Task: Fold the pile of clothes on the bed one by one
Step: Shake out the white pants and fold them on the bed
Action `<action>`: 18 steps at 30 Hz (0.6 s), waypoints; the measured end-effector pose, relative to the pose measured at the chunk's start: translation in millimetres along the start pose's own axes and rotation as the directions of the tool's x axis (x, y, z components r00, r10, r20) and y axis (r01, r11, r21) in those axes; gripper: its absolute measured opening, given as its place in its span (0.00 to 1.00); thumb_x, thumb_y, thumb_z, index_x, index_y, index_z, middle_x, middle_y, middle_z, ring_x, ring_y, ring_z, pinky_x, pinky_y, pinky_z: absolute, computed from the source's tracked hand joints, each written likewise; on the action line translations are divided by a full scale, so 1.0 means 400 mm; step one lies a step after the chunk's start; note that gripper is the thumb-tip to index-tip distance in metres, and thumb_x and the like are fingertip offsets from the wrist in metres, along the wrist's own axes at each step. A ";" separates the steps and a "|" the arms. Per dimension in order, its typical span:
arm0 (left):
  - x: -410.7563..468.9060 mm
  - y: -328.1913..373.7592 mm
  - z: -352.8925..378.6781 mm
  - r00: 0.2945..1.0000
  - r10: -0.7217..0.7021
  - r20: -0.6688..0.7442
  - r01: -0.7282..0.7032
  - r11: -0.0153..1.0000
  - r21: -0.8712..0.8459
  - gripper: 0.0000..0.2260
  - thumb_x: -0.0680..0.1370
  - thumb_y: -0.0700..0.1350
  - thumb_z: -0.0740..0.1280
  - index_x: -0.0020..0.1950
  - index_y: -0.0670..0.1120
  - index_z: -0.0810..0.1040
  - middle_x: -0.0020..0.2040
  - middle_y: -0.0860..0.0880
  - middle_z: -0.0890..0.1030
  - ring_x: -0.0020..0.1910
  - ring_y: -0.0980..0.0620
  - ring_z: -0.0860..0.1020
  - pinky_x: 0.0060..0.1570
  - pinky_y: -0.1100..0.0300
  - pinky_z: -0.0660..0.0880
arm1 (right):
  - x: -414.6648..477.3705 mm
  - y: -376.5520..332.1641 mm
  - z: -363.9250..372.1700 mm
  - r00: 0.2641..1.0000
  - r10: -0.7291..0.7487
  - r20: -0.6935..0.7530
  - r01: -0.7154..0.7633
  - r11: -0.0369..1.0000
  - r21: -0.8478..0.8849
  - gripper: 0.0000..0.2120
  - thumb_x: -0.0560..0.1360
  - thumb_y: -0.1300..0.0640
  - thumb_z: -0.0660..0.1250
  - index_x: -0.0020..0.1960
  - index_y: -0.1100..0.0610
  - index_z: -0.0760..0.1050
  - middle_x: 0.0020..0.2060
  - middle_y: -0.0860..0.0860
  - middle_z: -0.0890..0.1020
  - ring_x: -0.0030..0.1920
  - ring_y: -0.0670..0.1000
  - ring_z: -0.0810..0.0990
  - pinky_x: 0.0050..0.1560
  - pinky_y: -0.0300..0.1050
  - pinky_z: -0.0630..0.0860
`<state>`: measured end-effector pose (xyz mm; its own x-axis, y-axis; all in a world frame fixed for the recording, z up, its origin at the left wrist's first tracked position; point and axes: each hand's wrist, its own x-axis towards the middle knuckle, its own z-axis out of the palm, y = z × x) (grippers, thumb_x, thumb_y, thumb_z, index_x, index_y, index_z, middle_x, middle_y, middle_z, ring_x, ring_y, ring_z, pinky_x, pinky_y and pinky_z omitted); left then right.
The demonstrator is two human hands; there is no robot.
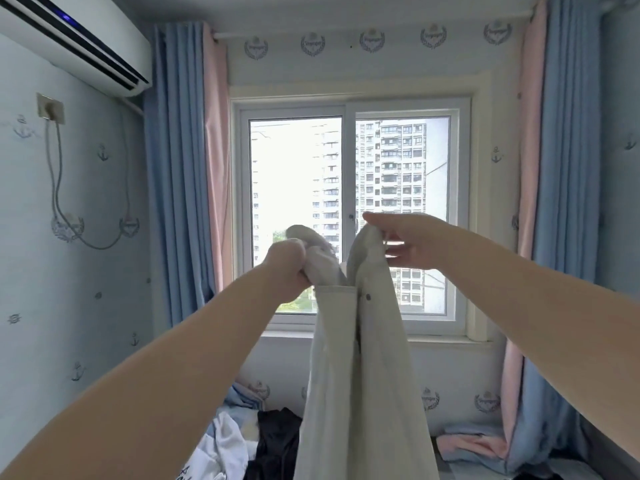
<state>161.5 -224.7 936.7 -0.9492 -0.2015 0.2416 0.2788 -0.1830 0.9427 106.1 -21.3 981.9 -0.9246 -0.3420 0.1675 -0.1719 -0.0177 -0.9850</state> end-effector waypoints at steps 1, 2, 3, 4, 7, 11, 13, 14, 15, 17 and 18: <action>-0.014 -0.002 0.011 0.999 -0.011 0.038 0.013 0.999 -0.039 0.16 0.81 0.30 0.48 0.56 0.31 0.75 0.55 0.38 0.77 0.48 0.43 0.80 0.49 0.54 0.80 | -0.006 -0.008 0.028 0.999 0.000 0.034 0.000 1.000 0.011 0.10 0.70 0.51 0.79 0.36 0.55 0.83 0.32 0.50 0.83 0.32 0.49 0.83 0.39 0.46 0.83; -0.023 -0.002 0.018 0.996 -0.018 0.085 0.024 0.997 -0.069 0.15 0.81 0.31 0.49 0.58 0.31 0.74 0.58 0.39 0.78 0.53 0.42 0.80 0.56 0.52 0.78 | -0.013 -0.013 0.057 0.998 0.003 0.061 -0.003 1.000 0.000 0.11 0.71 0.51 0.78 0.33 0.54 0.83 0.32 0.49 0.83 0.32 0.48 0.82 0.42 0.45 0.84; -0.036 0.001 0.019 0.987 -0.011 0.160 0.022 0.997 -0.070 0.15 0.82 0.32 0.52 0.62 0.29 0.73 0.61 0.37 0.78 0.58 0.40 0.80 0.62 0.47 0.76 | -0.021 -0.018 0.085 0.998 0.008 0.067 -0.007 1.000 -0.024 0.12 0.72 0.52 0.78 0.32 0.53 0.83 0.33 0.49 0.83 0.34 0.47 0.81 0.44 0.45 0.83; -0.048 0.005 0.018 0.967 0.007 0.255 0.010 0.998 -0.066 0.16 0.81 0.33 0.54 0.66 0.30 0.73 0.64 0.35 0.79 0.61 0.38 0.80 0.65 0.44 0.75 | -0.027 -0.020 0.110 0.998 0.009 0.059 -0.007 0.999 -0.036 0.11 0.73 0.54 0.77 0.33 0.53 0.83 0.35 0.49 0.83 0.35 0.47 0.79 0.45 0.44 0.82; -0.068 0.010 -0.004 0.932 0.037 0.360 -0.045 0.999 0.014 0.20 0.79 0.32 0.58 0.70 0.36 0.73 0.64 0.36 0.80 0.62 0.38 0.80 0.63 0.44 0.77 | -0.048 -0.033 0.171 0.999 -0.014 0.043 0.015 1.000 -0.006 0.06 0.75 0.54 0.75 0.43 0.56 0.80 0.44 0.52 0.81 0.35 0.47 0.75 0.43 0.43 0.78; -0.072 -0.021 -0.042 0.966 0.124 0.225 -0.158 0.978 0.138 0.15 0.75 0.36 0.74 0.61 0.42 0.80 0.55 0.40 0.85 0.54 0.40 0.84 0.56 0.45 0.81 | -0.084 -0.043 0.263 0.992 -0.035 0.118 0.046 0.995 -0.089 0.15 0.77 0.48 0.66 0.44 0.60 0.79 0.46 0.57 0.80 0.44 0.54 0.70 0.42 0.43 0.68; -0.065 -0.033 -0.071 0.977 0.155 0.147 -0.174 0.977 0.127 0.09 0.76 0.35 0.71 0.55 0.41 0.83 0.51 0.39 0.85 0.51 0.38 0.85 0.52 0.44 0.82 | -0.094 -0.034 0.291 0.996 -0.088 0.016 0.089 0.994 -0.070 0.13 0.77 0.50 0.68 0.46 0.60 0.79 0.44 0.55 0.83 0.46 0.53 0.69 0.45 0.44 0.71; -0.059 -0.035 -0.089 0.981 0.159 0.113 -0.172 0.977 0.126 0.07 0.76 0.35 0.70 0.53 0.41 0.83 0.50 0.38 0.85 0.49 0.38 0.85 0.51 0.42 0.81 | -0.093 -0.026 0.292 0.989 -0.138 -0.059 0.134 0.989 -0.068 0.11 0.77 0.51 0.70 0.47 0.60 0.81 0.46 0.55 0.85 0.48 0.51 0.69 0.46 0.45 0.73; -0.053 -0.036 -0.110 0.982 0.160 0.095 -0.172 0.977 0.129 0.06 0.76 0.36 0.69 0.52 0.41 0.83 0.50 0.37 0.85 0.48 0.39 0.85 0.50 0.41 0.81 | -0.093 -0.018 0.283 0.968 -0.203 -0.145 0.187 0.976 -0.112 0.11 0.76 0.51 0.72 0.51 0.59 0.82 0.52 0.57 0.85 0.52 0.61 0.79 0.48 0.46 0.75; -0.038 -0.029 -0.158 0.981 0.163 0.104 -0.174 0.979 0.103 0.04 0.77 0.38 0.71 0.50 0.44 0.84 0.50 0.38 0.85 0.45 0.42 0.84 0.47 0.41 0.82 | -0.085 0.013 0.249 0.873 -0.359 -0.330 0.243 0.907 -0.344 0.16 0.76 0.48 0.72 0.60 0.56 0.81 0.64 0.61 0.79 0.61 0.62 0.79 0.53 0.50 0.78; -0.034 -0.022 -0.182 0.979 0.156 0.129 -0.166 0.984 0.068 0.03 0.78 0.40 0.71 0.49 0.46 0.84 0.48 0.40 0.86 0.44 0.44 0.85 0.43 0.44 0.84 | -0.086 0.038 0.227 0.825 -0.393 -0.407 0.205 0.877 -0.434 0.22 0.76 0.45 0.71 0.66 0.54 0.76 0.69 0.60 0.75 0.64 0.58 0.77 0.57 0.50 0.77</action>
<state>182.5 -290.4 908.6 -0.9047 -0.1013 0.4138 0.4220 -0.0808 0.9030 165.9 -95.1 957.2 -0.8330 0.1069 0.5428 -0.4875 0.3221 -0.8115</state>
